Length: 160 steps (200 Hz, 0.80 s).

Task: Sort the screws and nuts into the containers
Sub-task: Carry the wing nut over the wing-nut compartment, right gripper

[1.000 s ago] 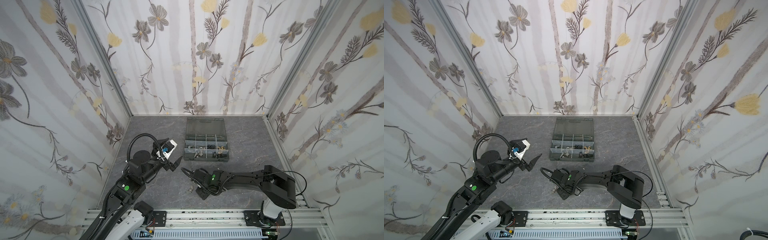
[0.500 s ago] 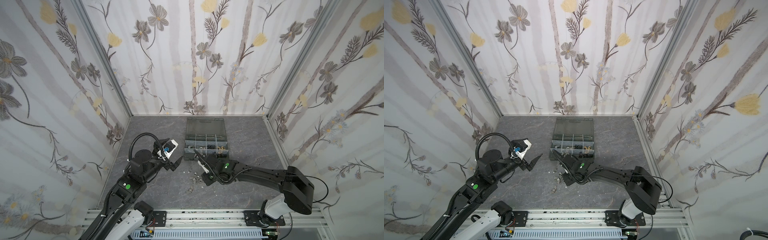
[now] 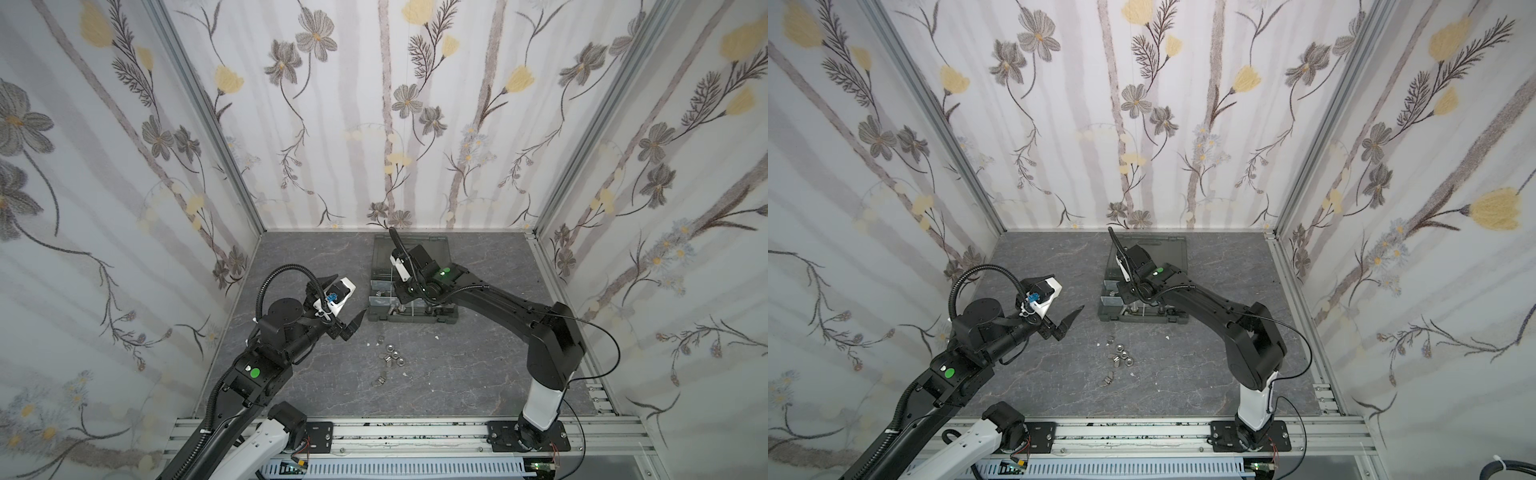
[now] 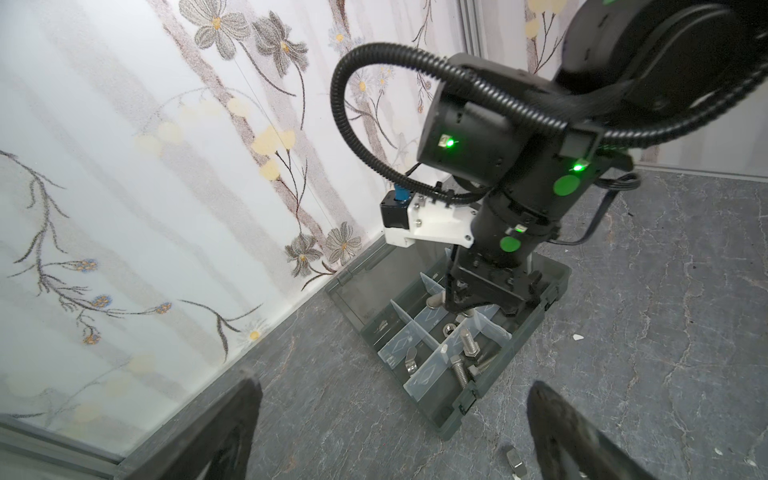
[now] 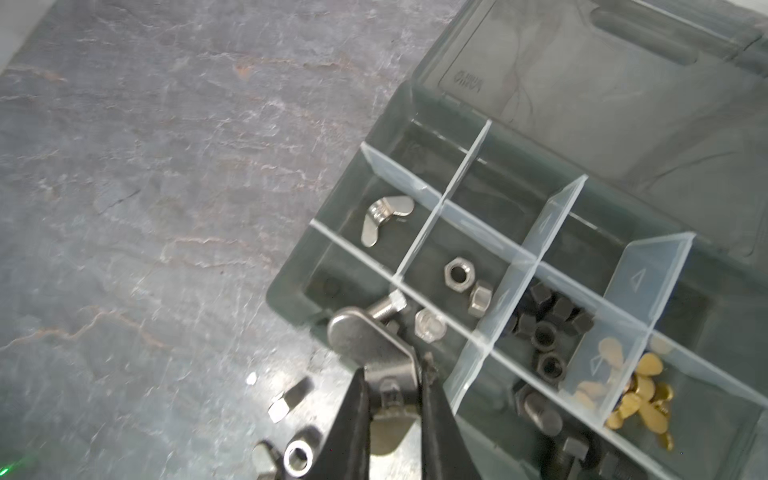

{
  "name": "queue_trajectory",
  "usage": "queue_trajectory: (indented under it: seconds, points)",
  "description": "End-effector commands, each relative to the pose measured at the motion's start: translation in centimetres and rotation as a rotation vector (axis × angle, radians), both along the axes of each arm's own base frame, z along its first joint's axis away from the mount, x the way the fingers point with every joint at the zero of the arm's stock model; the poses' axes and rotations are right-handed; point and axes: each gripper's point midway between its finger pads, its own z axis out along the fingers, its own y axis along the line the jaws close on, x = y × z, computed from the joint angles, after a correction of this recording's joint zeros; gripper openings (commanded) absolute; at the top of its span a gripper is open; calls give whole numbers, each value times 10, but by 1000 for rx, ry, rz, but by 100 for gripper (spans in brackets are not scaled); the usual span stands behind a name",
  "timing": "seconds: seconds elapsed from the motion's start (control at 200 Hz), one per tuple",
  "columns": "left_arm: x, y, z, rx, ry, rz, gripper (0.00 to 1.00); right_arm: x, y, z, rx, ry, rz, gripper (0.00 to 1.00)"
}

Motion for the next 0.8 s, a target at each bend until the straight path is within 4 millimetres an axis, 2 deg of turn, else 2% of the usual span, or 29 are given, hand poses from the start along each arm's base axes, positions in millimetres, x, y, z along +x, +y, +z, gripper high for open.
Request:
queue_trajectory:
  seconds: [0.0,0.2,0.48,0.794]
  points:
    - [1,0,9,-7,-34,-3,100,11,15,-7,-36,-13,63,13]
    - [1,-1,14,-13,-47,-4,100,23,27,-42,-120,42,102,13]
    - [1,-3,17,-13,-48,-13,100,39,44,-60,-133,58,107,13]
    - [3,-6,19,-21,-32,-20,100,36,44,-92,-173,114,123,16]
